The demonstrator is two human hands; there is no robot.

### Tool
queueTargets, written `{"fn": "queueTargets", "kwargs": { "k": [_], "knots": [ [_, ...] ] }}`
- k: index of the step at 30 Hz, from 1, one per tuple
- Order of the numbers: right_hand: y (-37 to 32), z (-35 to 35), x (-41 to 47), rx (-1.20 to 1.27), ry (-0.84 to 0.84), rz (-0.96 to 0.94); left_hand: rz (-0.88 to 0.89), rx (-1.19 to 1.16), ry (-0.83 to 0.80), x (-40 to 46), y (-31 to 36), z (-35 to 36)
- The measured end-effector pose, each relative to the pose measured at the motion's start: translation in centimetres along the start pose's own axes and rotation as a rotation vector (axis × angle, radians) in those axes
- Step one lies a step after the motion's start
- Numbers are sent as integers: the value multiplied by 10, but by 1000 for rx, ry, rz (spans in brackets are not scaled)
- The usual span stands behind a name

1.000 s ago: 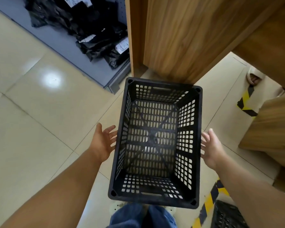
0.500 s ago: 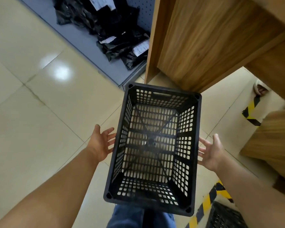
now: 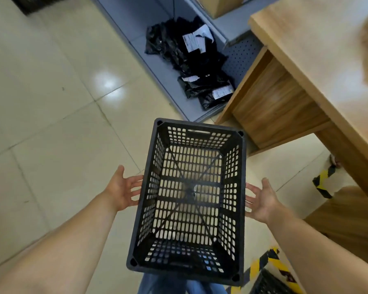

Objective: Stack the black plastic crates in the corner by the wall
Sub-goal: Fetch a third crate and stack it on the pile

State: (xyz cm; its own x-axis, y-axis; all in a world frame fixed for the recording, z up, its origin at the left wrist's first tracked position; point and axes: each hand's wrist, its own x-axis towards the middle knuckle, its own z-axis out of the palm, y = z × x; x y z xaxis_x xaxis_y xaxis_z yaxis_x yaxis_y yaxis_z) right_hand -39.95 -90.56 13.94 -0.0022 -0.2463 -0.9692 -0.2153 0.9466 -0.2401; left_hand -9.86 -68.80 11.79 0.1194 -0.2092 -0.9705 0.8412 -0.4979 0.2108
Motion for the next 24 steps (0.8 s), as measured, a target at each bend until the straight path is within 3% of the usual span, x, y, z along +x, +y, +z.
{"fn": "queueTargets", "kwargs": {
  "k": [14,24],
  "knots": [
    [2,101,-186,-346,-33,-102,60,-279,4,-194,-26,-108],
    [20,175,-259,-658,-170,-172,144,-504,128,-274,-83,-167]
  ]
}}
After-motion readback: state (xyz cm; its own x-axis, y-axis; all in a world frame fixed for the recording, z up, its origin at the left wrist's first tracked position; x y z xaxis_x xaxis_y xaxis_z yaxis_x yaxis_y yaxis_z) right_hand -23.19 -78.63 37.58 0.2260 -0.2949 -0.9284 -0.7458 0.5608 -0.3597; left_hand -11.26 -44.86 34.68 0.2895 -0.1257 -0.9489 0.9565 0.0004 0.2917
